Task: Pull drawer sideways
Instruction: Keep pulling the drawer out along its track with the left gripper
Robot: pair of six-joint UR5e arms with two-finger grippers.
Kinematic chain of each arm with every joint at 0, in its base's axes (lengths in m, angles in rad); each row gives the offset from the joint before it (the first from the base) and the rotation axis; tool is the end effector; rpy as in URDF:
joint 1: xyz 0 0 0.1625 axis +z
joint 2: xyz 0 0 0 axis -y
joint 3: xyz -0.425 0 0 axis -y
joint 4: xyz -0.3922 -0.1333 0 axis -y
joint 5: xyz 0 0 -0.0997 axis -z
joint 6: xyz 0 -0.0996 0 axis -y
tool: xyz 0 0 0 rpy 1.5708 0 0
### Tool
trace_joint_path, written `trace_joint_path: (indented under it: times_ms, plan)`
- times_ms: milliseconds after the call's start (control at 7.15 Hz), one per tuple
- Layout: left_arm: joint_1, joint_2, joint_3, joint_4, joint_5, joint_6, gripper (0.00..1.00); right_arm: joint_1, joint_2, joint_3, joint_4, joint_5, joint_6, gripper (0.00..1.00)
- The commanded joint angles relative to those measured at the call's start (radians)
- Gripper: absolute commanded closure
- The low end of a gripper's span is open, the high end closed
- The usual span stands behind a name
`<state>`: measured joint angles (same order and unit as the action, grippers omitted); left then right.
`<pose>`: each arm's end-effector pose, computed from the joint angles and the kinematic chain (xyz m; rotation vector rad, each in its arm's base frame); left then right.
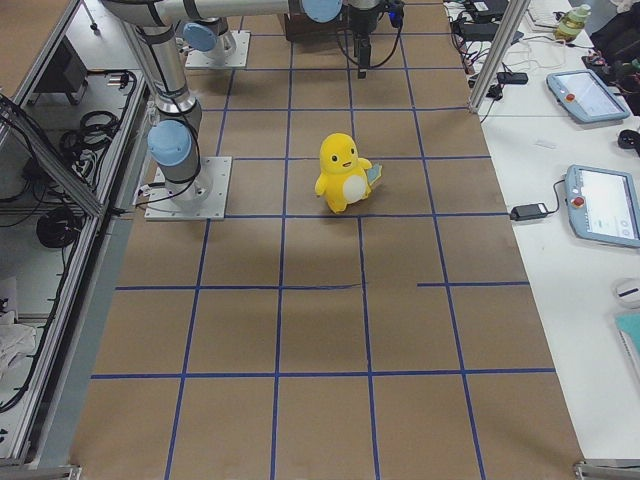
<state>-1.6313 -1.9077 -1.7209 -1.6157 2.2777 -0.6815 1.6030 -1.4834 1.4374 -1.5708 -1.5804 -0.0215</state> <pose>-0.1008 -0.5295 0.2642 -0.4804 2.2501 0.2750 0.1494 -0.5285 0.5090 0.0837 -3.1303 0.0721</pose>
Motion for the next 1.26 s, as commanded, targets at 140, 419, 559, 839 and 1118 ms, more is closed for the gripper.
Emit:
trace_joint_path:
  times_ms: [140,419,559,839,1118]
  plan:
    - [-0.001,-0.002,0.003,0.003,-0.006,-0.004,0.99,0.0,0.0,0.0,0.0,0.0,0.0,0.0]
    - [-0.004,-0.002,0.006,0.004,-0.017,-0.009,0.99,0.0,0.0,0.0,0.0,0.0,0.0,0.0]
    - [-0.004,-0.004,0.015,0.002,-0.017,-0.015,0.99,0.0,0.0,0.0,0.0,-0.001,0.0,0.0]
    - [-0.022,-0.011,0.023,0.004,-0.017,-0.018,0.99,0.0,0.0,0.0,0.0,-0.001,-0.002,0.0]
    - [-0.038,-0.022,0.035,0.002,-0.018,-0.033,0.98,0.0,0.0,0.0,0.0,-0.001,0.0,0.0]
